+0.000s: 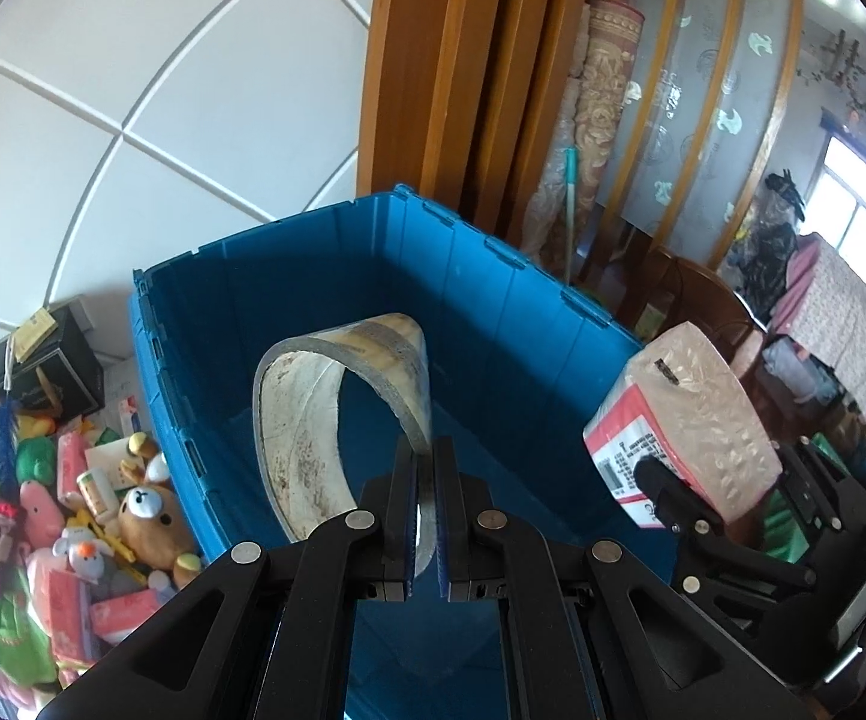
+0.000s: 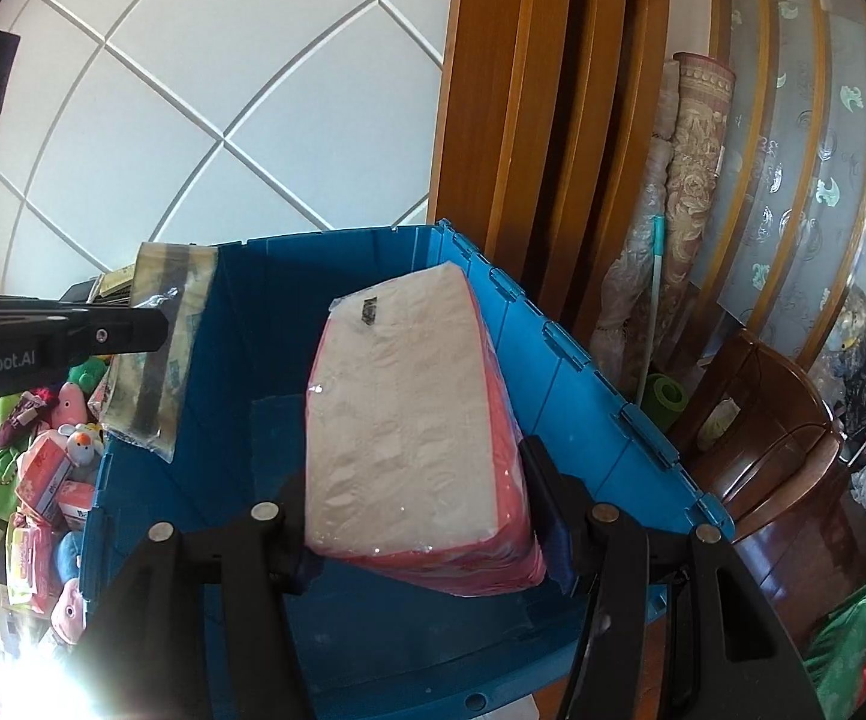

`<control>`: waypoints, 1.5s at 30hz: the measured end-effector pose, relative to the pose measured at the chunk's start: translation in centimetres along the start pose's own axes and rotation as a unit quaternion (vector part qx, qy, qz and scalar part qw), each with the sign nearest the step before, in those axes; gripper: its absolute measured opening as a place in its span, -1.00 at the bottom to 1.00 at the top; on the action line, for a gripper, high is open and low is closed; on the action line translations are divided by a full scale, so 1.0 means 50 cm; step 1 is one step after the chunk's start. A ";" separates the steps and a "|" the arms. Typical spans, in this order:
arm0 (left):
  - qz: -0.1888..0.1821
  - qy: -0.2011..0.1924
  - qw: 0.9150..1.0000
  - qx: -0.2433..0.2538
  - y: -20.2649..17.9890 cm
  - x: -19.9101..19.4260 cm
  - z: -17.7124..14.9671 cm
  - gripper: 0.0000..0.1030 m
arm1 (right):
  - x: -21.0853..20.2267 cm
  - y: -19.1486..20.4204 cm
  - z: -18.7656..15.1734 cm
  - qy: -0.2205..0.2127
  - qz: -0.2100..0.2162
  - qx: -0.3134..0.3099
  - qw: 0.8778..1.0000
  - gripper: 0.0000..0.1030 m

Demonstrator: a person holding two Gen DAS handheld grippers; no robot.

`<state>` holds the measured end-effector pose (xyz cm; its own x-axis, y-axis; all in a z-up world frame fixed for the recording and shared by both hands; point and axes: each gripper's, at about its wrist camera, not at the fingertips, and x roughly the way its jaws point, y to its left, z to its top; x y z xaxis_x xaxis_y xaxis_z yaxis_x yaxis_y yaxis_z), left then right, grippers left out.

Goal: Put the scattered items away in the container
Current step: 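Lower both tools into the crate and open them to release the items, then move both tools back over the pile on the bed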

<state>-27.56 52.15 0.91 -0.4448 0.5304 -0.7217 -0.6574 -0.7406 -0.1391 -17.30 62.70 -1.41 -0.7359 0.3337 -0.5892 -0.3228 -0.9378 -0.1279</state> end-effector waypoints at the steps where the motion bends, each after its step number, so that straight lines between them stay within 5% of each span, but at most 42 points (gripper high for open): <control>1: -0.004 0.009 1.000 0.003 -0.004 0.011 0.001 -0.89 | 0.005 0.000 0.001 0.002 -0.006 -0.003 1.000 0.18; 2: -0.007 0.015 1.000 0.004 -0.007 0.021 0.000 -0.84 | 0.009 -0.004 0.004 0.003 -0.011 -0.003 1.000 0.39; 3: -0.012 0.017 1.000 0.006 -0.011 0.028 -0.003 -0.52 | 0.010 -0.009 0.006 0.001 -0.011 -0.001 1.000 0.54; 4: -0.016 0.017 1.000 0.006 -0.014 0.031 -0.004 0.31 | 0.010 -0.013 0.007 -0.001 -0.011 0.002 1.000 0.68; 6: -0.017 0.000 1.000 0.004 -0.021 0.029 -0.009 0.98 | 0.012 -0.018 0.008 0.002 -0.013 0.002 1.000 0.68; 30: 0.004 0.009 1.000 -0.025 0.030 -0.015 -0.073 0.98 | -0.017 0.037 -0.020 0.022 0.014 -0.013 1.000 0.68; 45: 0.045 -0.014 0.992 -0.113 0.239 -0.155 -0.199 0.98 | -0.082 0.246 -0.005 0.010 0.076 -0.081 0.994 0.68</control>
<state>-25.93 35.11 -1.91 -0.5152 0.4666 -0.7189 -0.4615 -0.8579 -0.2260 -18.08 49.77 -0.77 -0.7560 0.1875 -0.6271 -0.1081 -0.9807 -0.1628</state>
